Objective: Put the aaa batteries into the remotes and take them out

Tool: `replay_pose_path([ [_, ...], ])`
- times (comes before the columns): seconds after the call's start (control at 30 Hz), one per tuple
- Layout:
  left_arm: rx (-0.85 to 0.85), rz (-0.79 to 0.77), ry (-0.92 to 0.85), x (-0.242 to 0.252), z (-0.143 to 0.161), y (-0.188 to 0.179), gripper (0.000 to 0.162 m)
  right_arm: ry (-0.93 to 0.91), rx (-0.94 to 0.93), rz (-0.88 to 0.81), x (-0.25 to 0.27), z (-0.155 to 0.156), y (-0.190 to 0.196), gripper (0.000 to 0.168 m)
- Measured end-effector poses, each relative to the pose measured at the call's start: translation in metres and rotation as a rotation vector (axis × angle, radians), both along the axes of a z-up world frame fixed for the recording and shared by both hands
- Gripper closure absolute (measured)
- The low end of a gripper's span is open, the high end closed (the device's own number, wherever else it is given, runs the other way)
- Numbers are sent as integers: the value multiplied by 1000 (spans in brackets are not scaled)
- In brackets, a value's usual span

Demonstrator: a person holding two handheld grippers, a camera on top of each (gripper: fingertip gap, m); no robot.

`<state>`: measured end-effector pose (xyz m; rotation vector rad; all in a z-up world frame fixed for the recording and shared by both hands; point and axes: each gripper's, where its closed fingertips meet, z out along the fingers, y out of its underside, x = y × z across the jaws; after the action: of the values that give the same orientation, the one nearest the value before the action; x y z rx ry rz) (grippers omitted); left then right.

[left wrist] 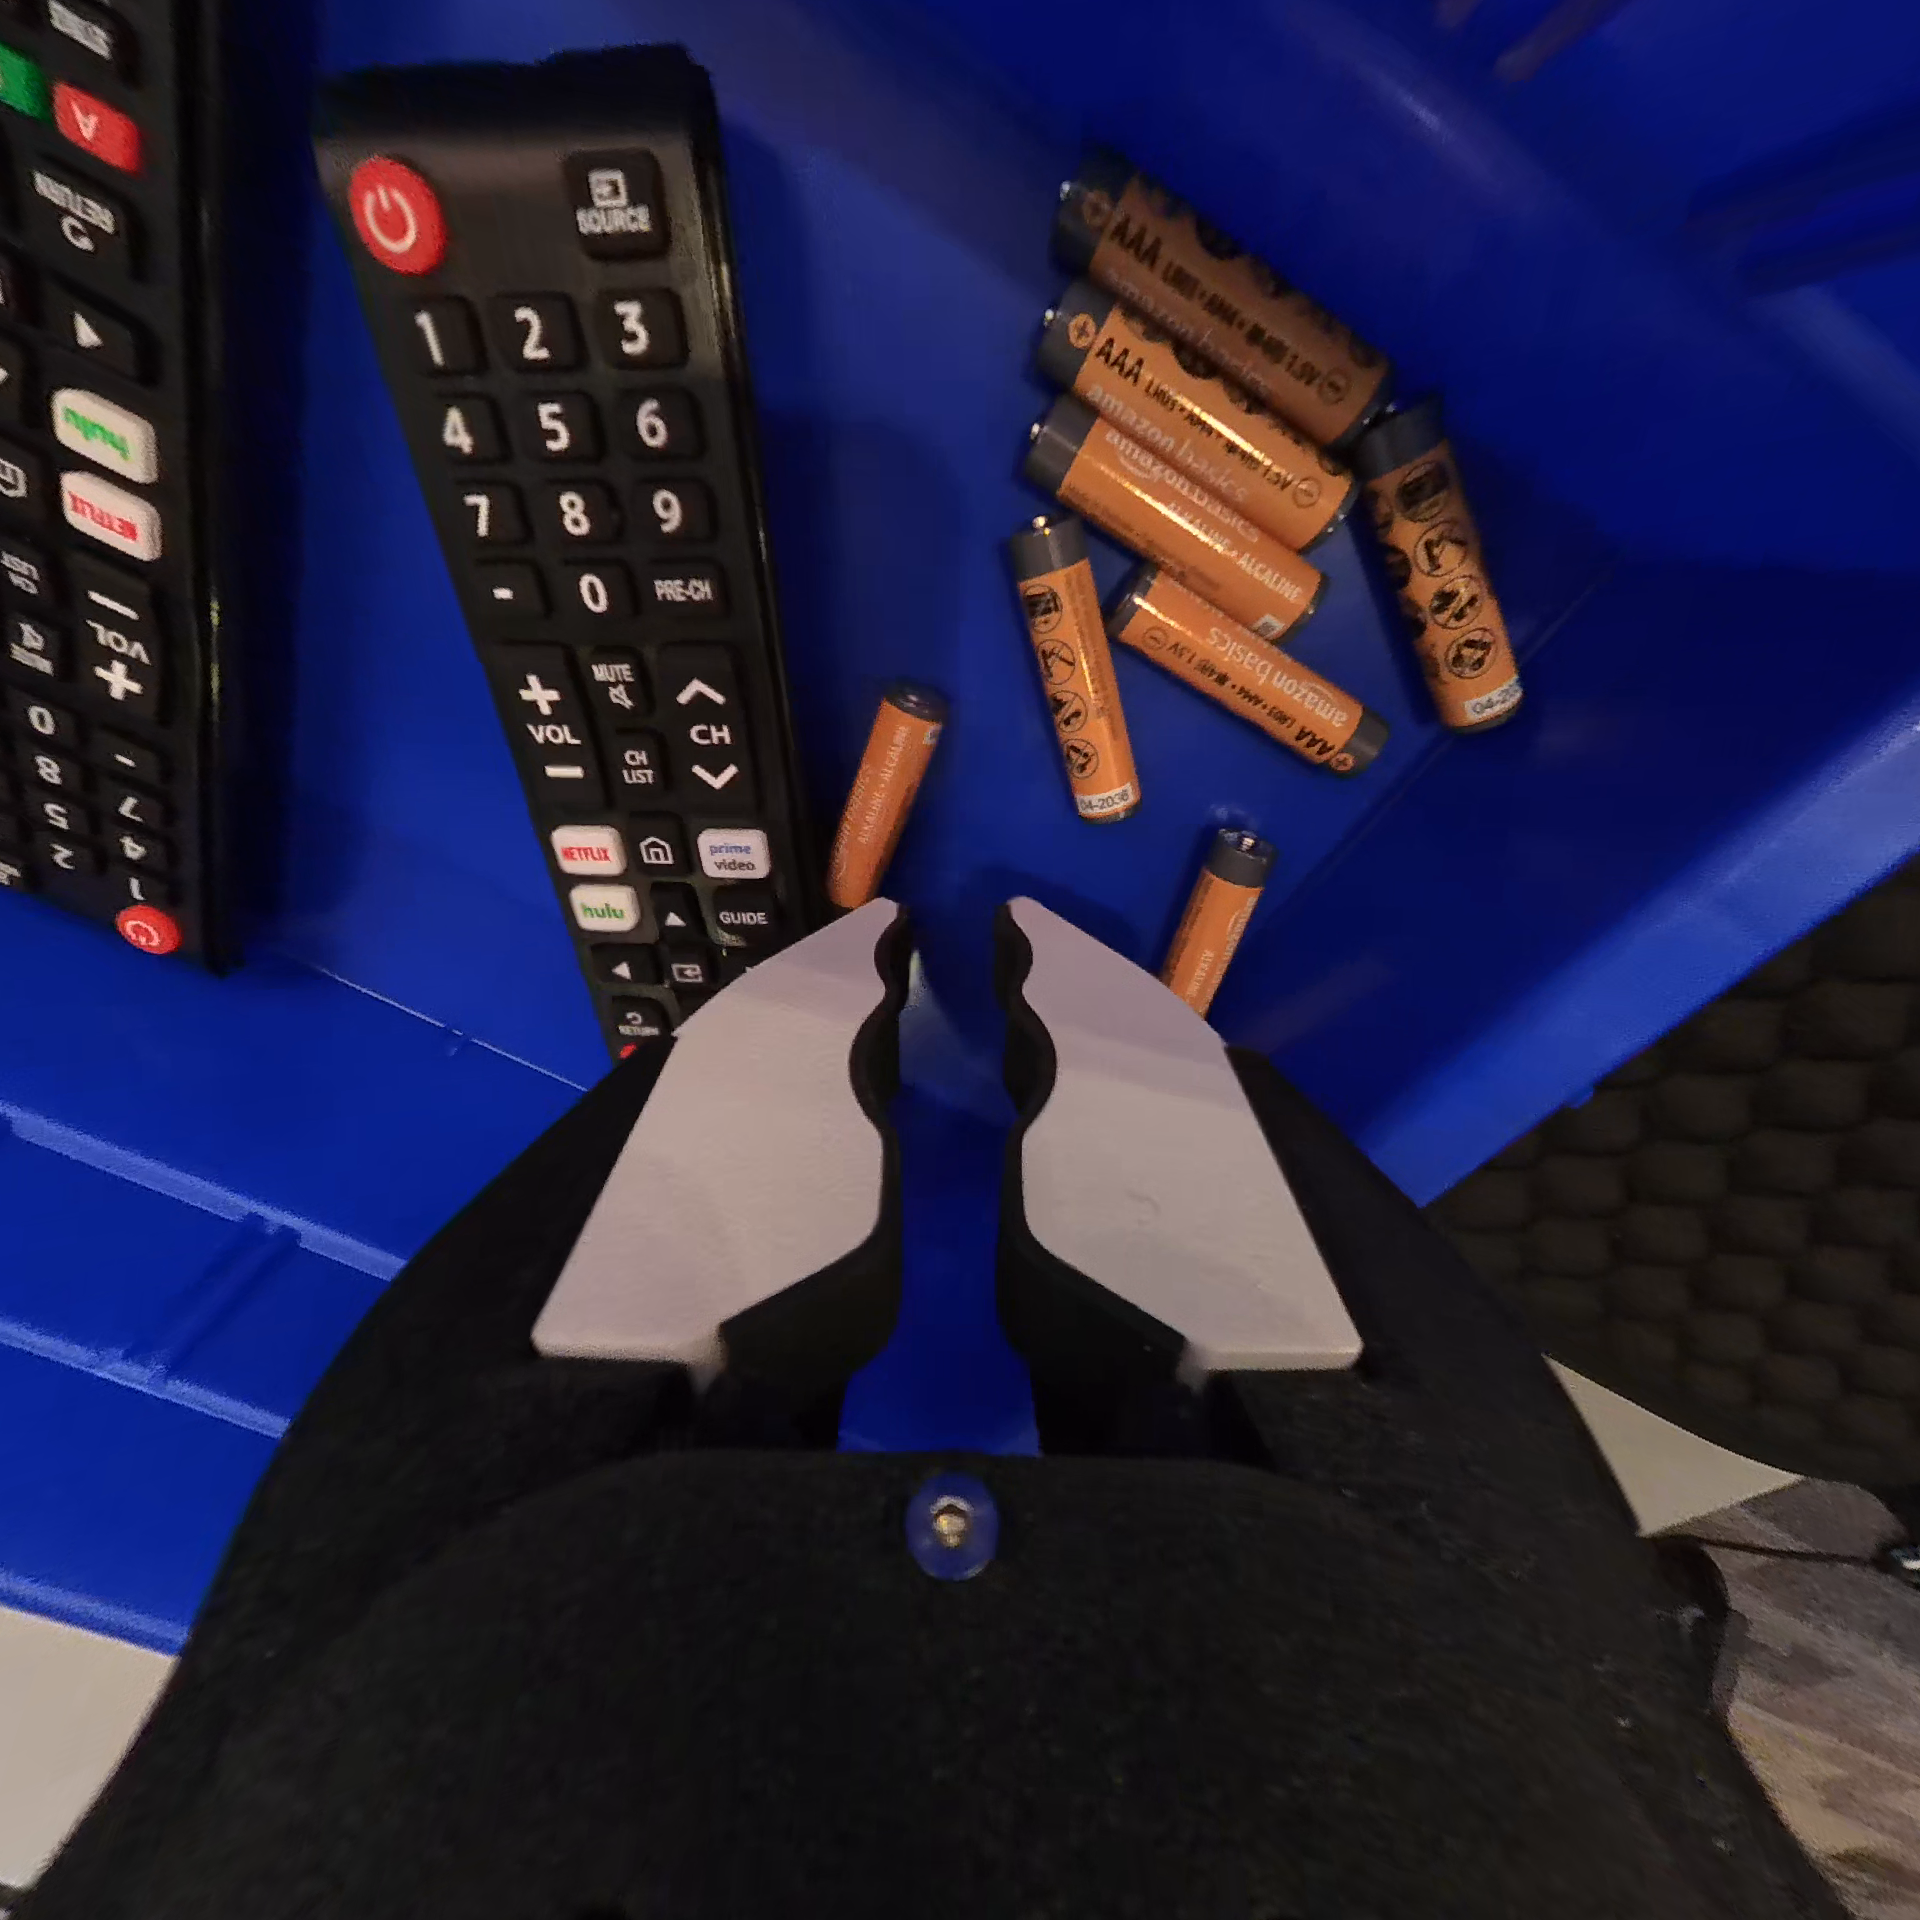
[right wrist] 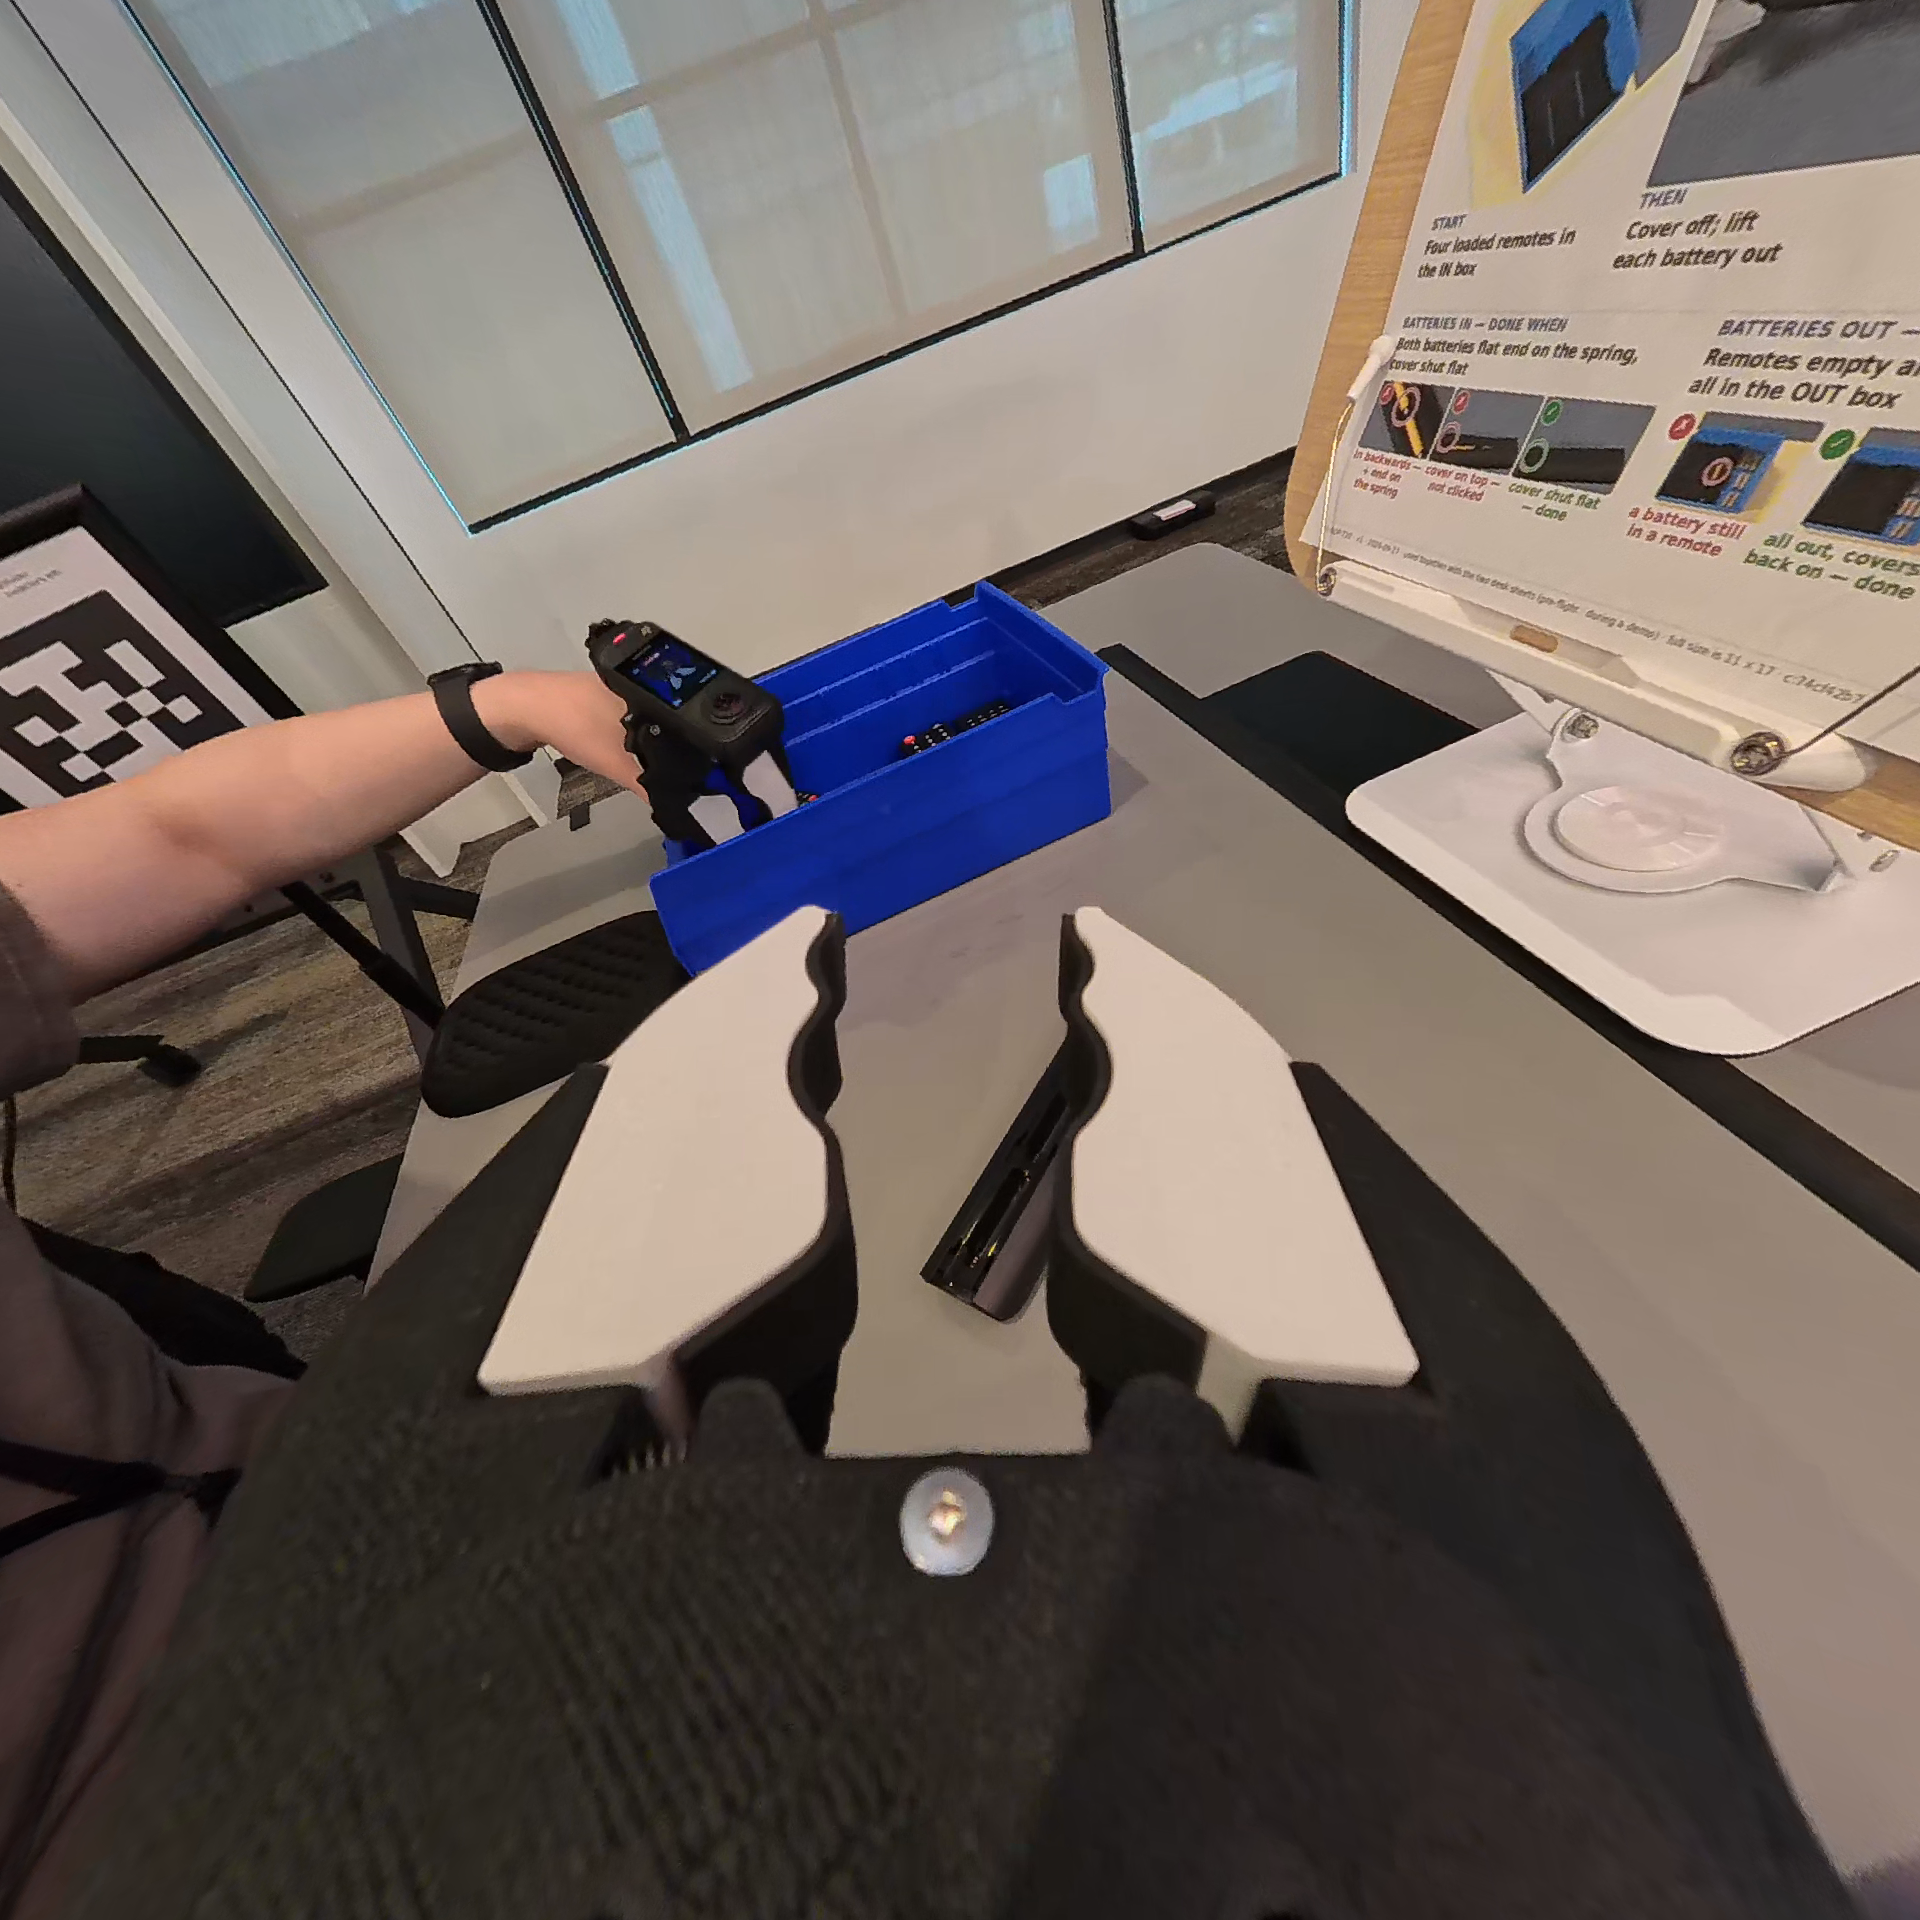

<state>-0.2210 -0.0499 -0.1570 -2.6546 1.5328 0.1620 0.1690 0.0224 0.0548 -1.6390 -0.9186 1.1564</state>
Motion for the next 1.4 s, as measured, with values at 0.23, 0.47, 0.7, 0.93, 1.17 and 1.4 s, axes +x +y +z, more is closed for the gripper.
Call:
replay_pose_path([
  [0.23,89,-87,-48,11,7,15,145,-13,-16,17,-3,-5,-1,128],
  [0.47,113,-159,-74,15,6,23,148,-9,-32,29,-2,-7,-1,128],
  [0.7,94,-212,-86,18,1,18,143,3,-41,44,-1,-6,-2,128],
  [0.93,92,-173,-29,9,2,18,152,4,-49,48,1,-7,-1,128],
  [1.17,366,-146,-167,37,111,30,152,46,-35,24,14,5,1,128],
  [1.4,335,-439,-284,183,159,-7,152,71,-22,-7,28,14,2,128],
])
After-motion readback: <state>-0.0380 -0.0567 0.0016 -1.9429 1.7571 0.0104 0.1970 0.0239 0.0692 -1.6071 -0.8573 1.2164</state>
